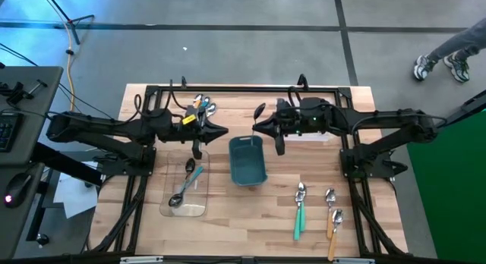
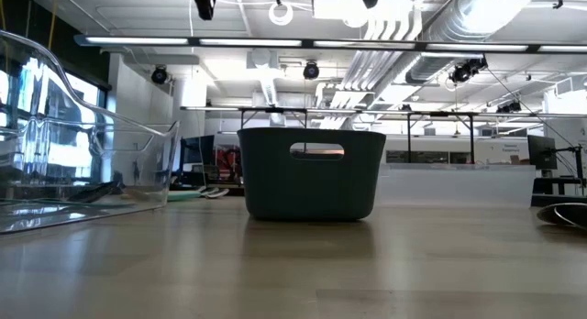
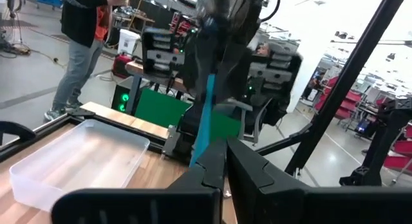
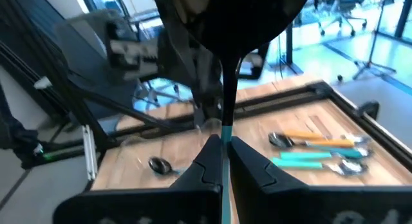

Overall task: Sort silverware by color (type)
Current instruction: Put the blue spoon into the transparent bin

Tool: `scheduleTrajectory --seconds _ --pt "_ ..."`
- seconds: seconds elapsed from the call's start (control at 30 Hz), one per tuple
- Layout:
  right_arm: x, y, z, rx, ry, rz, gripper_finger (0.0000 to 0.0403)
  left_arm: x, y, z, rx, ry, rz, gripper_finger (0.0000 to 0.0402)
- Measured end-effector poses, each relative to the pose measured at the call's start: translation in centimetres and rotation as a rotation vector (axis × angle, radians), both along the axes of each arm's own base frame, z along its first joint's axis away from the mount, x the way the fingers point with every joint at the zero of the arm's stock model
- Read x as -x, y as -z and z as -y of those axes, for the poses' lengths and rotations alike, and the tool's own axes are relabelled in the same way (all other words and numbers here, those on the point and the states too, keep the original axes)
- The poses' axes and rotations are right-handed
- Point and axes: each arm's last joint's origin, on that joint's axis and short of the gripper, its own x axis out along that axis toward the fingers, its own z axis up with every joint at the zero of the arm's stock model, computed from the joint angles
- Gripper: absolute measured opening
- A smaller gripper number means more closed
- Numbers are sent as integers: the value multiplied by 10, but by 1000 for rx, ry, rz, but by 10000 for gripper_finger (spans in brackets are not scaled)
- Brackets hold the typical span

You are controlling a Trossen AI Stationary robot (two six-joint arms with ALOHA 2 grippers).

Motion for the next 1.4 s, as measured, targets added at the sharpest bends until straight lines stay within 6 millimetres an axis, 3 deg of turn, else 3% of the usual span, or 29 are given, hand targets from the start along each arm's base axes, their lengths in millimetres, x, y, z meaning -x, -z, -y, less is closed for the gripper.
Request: scheduleTrajectory --seconds 0.23,0.47,0.67,0.87,1.1,1.4 --pt "-9 2 -1 -42 -48 36 0 -25 -5 0 -62 -2 -27 87" --pt "-13 5 -2 -47 -60 30 0 -57 10 3 -20 86 -127 183" --pt "-13 4 -2 -47 -60 46 0 -65 16 4 -19 118 -120 217" --pt "-13 4 -2 -54 -59 45 0 -67 15 3 -41 116 -100 184" --pt "-13 4 -2 -54 -57 43 0 -67 18 -3 -51 97 -126 25" --pt "-13 4 -2 -88 -52 42 30 -67 18 -7 -65 105 -133 24"
